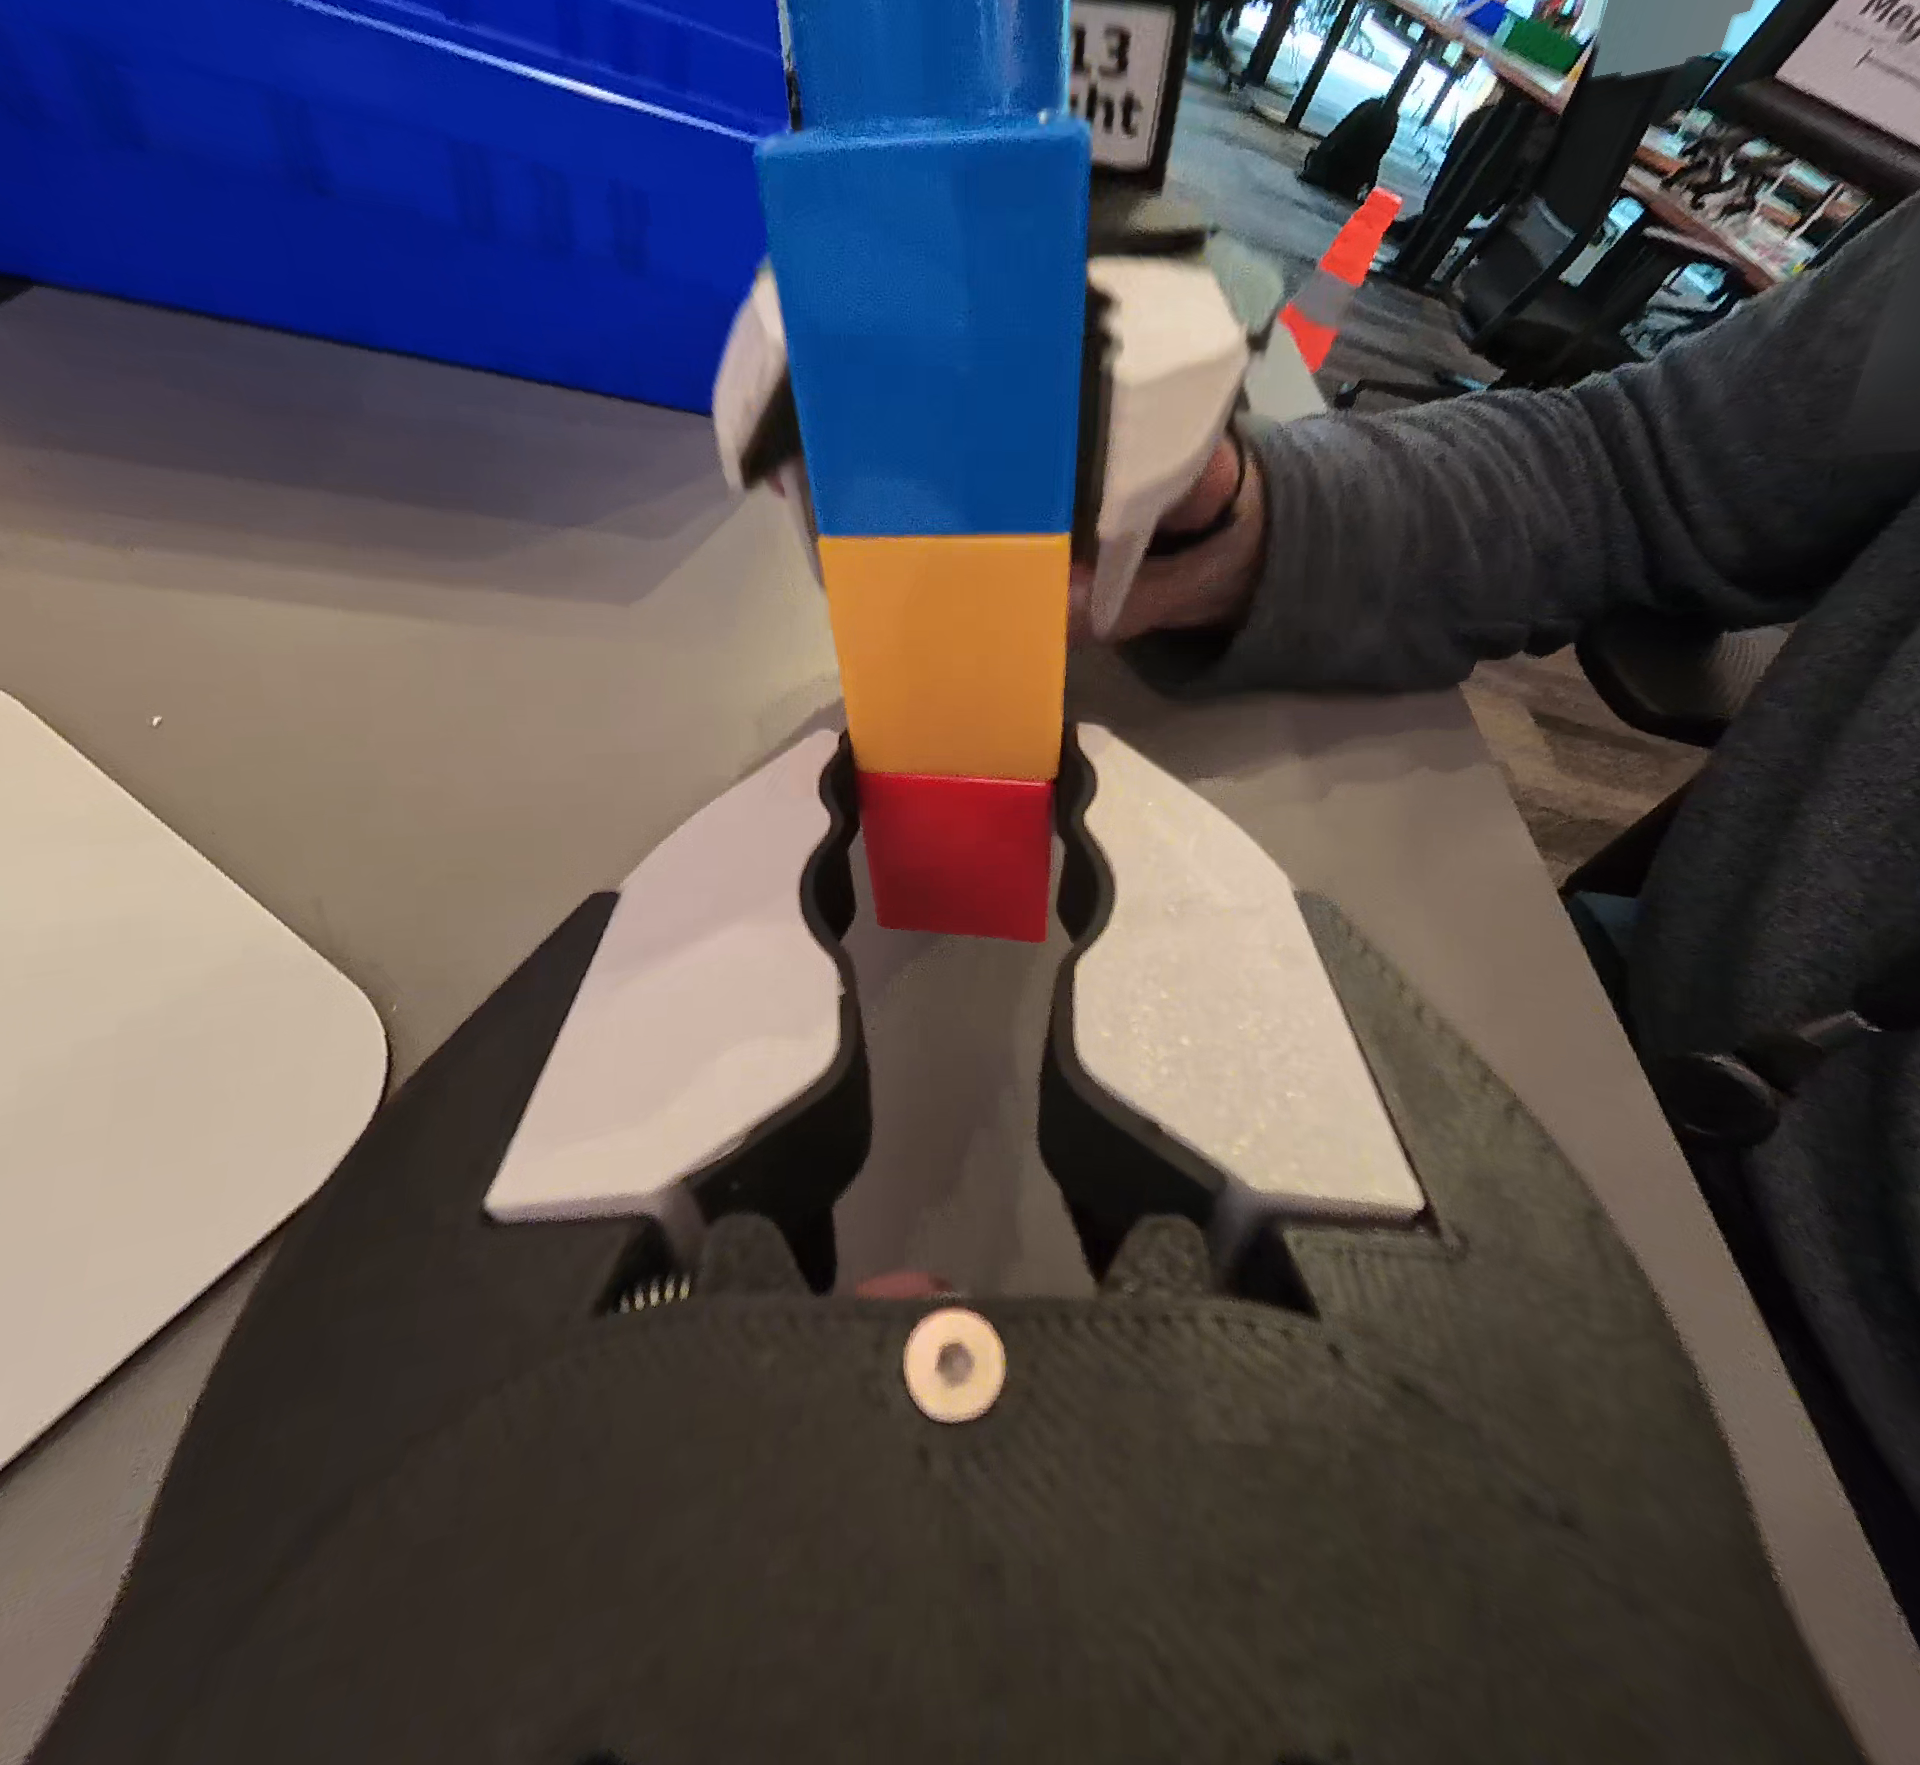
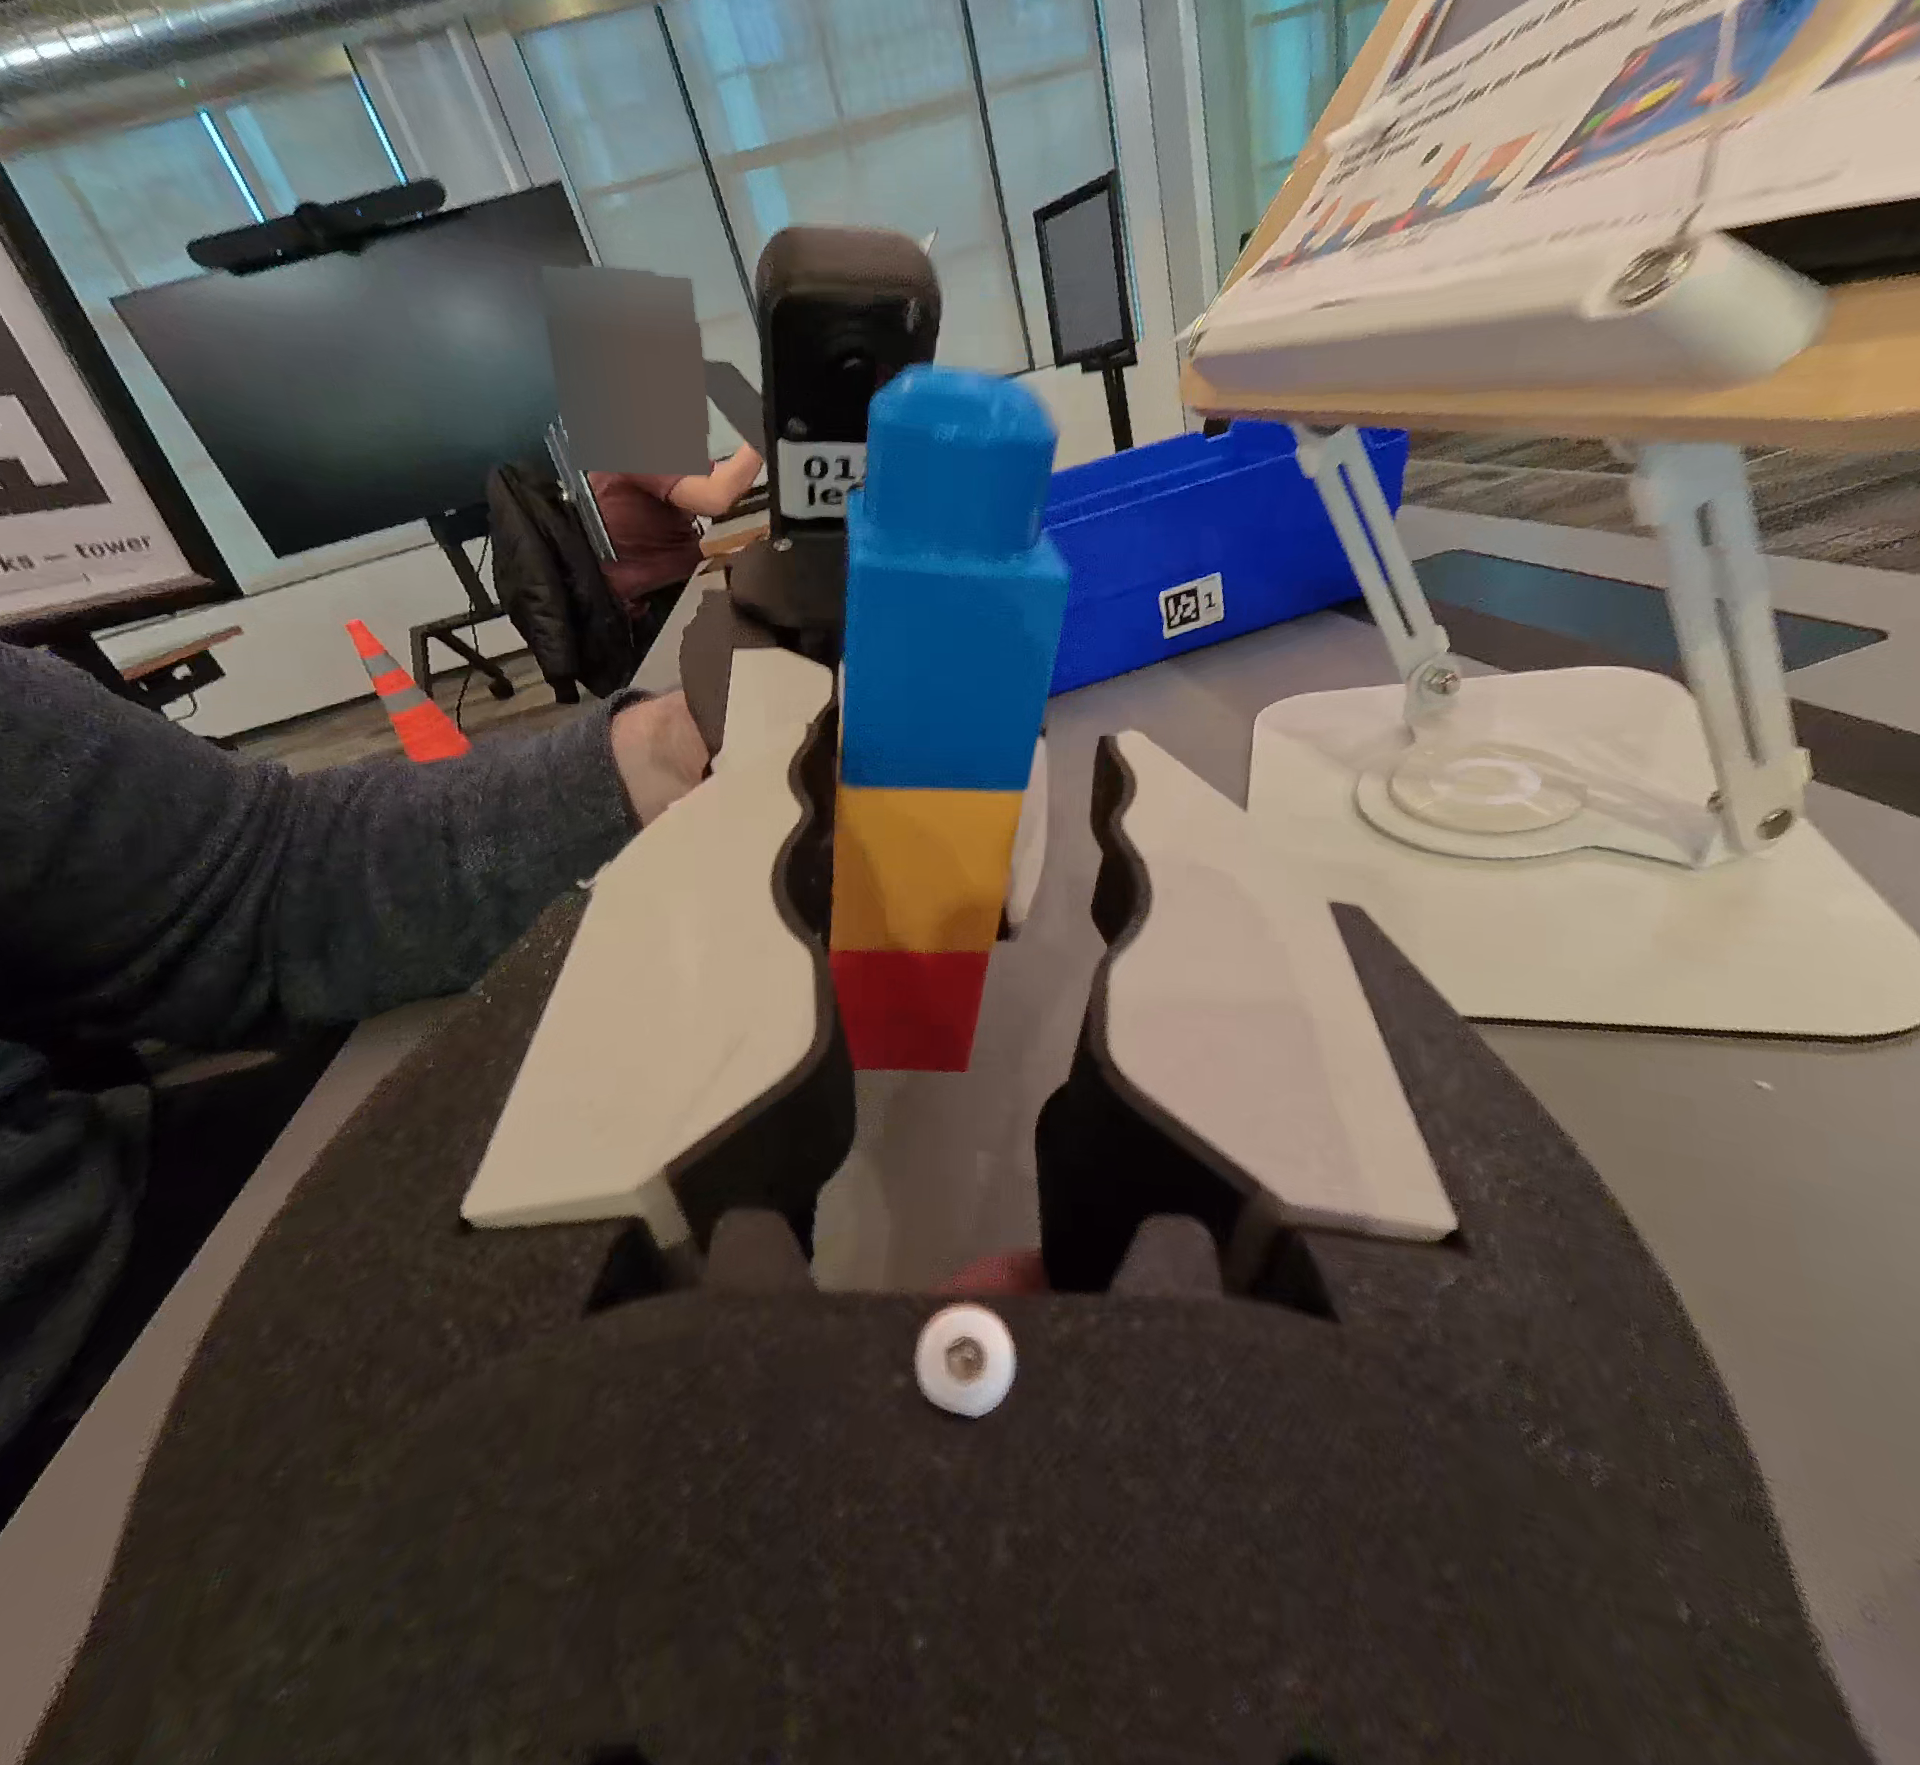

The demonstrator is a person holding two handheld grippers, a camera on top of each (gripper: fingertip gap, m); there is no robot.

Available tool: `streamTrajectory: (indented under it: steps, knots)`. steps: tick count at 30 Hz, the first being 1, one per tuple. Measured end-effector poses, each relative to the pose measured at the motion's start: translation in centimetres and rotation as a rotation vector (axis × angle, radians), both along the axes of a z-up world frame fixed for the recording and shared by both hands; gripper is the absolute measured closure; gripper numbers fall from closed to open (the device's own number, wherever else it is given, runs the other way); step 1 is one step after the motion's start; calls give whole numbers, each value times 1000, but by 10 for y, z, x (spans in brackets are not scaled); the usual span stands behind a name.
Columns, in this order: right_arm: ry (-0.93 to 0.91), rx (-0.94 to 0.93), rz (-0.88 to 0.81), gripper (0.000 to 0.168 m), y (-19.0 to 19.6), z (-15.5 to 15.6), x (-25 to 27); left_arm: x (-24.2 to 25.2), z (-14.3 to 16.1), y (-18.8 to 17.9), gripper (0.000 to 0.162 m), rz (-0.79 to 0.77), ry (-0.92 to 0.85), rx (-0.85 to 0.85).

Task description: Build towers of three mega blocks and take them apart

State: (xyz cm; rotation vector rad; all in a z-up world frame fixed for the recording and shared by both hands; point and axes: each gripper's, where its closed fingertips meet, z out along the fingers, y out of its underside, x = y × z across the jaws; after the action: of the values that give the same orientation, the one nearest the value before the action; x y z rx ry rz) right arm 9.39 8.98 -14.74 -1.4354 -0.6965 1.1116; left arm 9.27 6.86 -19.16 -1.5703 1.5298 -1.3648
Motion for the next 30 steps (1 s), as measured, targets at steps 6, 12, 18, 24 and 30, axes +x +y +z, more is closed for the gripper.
streamTrajectory:
  steps: [6, 12, 18, 24, 30]
  knots:
    - [3, 31, 29, 126, -6, 10, 2, -2, -16, -7, 127, -35, 106, 52]
    - [-43, 30, 56, 132, -10, 8, 0, -1, -20, -12, 127, -57, 128, 68]
    - [-102, 130, -55, 132, -7, 37, 22, 2, 3, 1, 114, 6, -12, -22]
    - [-179, 211, -383, 132, 41, 105, 132, -4, 8, 23, 124, 85, -83, -56]
    - [-253, 125, -650, 132, 128, 110, 254, -3, 10, 30, 125, 120, -122, -68]
